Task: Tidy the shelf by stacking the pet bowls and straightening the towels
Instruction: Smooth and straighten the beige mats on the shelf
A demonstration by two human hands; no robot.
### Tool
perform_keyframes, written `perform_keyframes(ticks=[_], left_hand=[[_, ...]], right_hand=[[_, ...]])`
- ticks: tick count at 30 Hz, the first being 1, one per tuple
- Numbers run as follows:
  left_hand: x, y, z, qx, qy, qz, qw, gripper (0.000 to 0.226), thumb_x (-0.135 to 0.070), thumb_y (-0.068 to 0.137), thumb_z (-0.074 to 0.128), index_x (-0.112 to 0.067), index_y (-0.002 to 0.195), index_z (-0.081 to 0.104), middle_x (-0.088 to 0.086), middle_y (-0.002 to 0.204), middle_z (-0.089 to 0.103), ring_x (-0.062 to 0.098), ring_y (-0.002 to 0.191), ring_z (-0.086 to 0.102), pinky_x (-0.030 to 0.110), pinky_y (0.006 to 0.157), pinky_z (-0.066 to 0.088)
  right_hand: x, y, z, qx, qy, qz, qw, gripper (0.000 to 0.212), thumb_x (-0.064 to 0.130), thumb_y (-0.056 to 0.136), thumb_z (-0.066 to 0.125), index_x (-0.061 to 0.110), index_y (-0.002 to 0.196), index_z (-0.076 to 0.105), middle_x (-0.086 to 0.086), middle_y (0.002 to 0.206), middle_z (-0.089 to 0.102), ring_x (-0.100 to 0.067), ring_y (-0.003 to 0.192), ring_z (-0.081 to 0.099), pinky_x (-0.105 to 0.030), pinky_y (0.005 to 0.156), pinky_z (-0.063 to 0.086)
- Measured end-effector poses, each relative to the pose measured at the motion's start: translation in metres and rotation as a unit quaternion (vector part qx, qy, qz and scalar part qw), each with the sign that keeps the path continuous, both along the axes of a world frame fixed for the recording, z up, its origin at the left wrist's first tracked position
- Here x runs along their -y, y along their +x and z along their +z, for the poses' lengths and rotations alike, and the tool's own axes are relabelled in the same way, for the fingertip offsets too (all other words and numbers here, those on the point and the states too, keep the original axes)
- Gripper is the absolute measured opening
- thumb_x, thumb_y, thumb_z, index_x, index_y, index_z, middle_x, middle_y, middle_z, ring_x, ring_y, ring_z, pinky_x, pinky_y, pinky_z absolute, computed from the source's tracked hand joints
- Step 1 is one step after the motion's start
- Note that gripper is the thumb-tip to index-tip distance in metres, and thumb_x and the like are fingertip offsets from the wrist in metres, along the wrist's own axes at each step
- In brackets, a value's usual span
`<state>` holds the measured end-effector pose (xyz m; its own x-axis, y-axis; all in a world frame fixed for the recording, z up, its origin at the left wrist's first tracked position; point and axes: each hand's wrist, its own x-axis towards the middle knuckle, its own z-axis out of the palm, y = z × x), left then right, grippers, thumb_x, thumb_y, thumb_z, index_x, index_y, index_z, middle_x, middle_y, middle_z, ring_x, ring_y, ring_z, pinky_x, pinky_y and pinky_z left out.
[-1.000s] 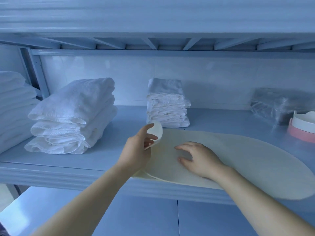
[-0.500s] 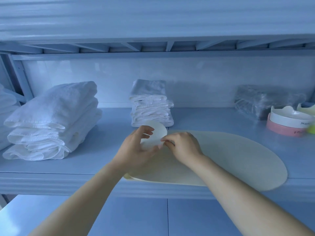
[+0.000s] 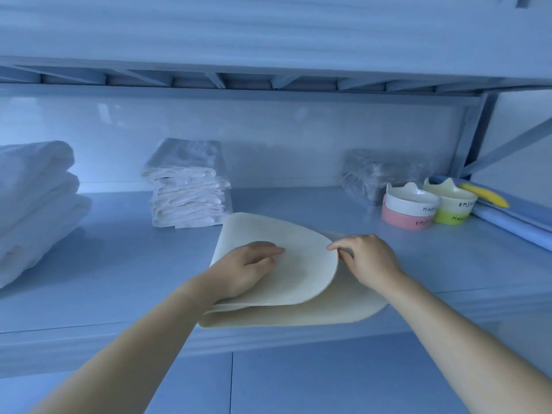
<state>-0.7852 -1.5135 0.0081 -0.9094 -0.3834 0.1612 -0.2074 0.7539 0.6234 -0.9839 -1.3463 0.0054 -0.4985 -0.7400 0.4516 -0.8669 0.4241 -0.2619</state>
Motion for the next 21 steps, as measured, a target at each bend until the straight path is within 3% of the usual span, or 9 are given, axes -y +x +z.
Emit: perform_keyframes(ticks=[3, 6, 9, 12, 16, 21], left_hand=[[-0.015, -0.020, -0.008, 0.046, -0.054, -0.021, 0.997, 0.038, -0.032, 0.098, 0.037, -0.038, 0.135, 0.042, -0.018, 0.149, 0.027, -0.001, 0.136, 0.021, 0.013, 0.106, 0.011], [-0.026, -0.031, -0.017, 0.074, -0.151, -0.026, 0.985, 0.044, -0.034, 0.098, 0.035, -0.030, 0.141, 0.035, -0.012, 0.153, 0.019, 0.004, 0.141, 0.010, 0.018, 0.111, 0.004], [-0.033, -0.037, -0.020, 0.082, -0.183, -0.023, 0.979, 0.048, -0.034, 0.098, 0.035, -0.022, 0.144, 0.030, -0.008, 0.155, 0.015, 0.006, 0.142, 0.005, 0.019, 0.111, 0.002], [-0.034, -0.039, -0.018, 0.097, -0.201, 0.003, 0.975, 0.056, -0.039, 0.097, 0.035, -0.018, 0.147, 0.020, -0.007, 0.156, 0.012, 0.006, 0.143, 0.004, 0.020, 0.112, 0.000], [-0.023, -0.033, -0.009, 0.119, -0.248, 0.084, 0.958, 0.057, -0.052, 0.095, 0.028, -0.025, 0.145, 0.025, -0.009, 0.156, 0.013, 0.008, 0.143, 0.005, 0.037, 0.116, -0.002], [-0.002, -0.017, -0.004, 0.095, -0.142, 0.111, 0.979, 0.040, -0.044, 0.097, 0.031, -0.044, 0.136, 0.037, -0.015, 0.153, 0.019, 0.006, 0.141, 0.012, 0.044, 0.116, 0.005]], right_hand=[[-0.013, -0.015, -0.009, 0.021, 0.027, 0.002, 0.999, 0.031, 0.012, 0.087, 0.050, 0.030, 0.102, 0.070, 0.004, 0.111, 0.069, -0.023, 0.106, 0.061, -0.033, 0.084, 0.049], [-0.015, -0.022, -0.015, 0.051, 0.036, 0.020, 0.998, 0.037, 0.004, 0.083, 0.047, 0.025, 0.101, 0.071, 0.003, 0.109, 0.069, -0.021, 0.105, 0.060, -0.030, 0.087, 0.047], [-0.007, -0.014, -0.015, 0.078, 0.014, 0.066, 0.995, 0.038, 0.003, 0.080, 0.046, 0.021, 0.103, 0.070, 0.000, 0.109, 0.067, -0.020, 0.105, 0.059, -0.028, 0.088, 0.046], [0.007, -0.002, -0.023, 0.087, 0.041, 0.107, 0.990, 0.030, 0.022, 0.085, 0.053, 0.023, 0.112, 0.065, 0.000, 0.128, 0.057, -0.017, 0.120, 0.050, -0.029, 0.100, 0.040], [0.015, 0.000, -0.033, 0.124, 0.132, 0.087, 0.980, 0.045, 0.051, 0.089, 0.046, 0.038, 0.132, 0.047, 0.000, 0.152, 0.027, -0.012, 0.139, 0.025, -0.030, 0.114, 0.020], [0.012, -0.009, -0.033, 0.145, 0.172, 0.091, 0.970, 0.053, 0.062, 0.087, 0.041, 0.045, 0.137, 0.035, 0.007, 0.156, 0.015, -0.012, 0.143, 0.012, -0.028, 0.115, 0.010]])
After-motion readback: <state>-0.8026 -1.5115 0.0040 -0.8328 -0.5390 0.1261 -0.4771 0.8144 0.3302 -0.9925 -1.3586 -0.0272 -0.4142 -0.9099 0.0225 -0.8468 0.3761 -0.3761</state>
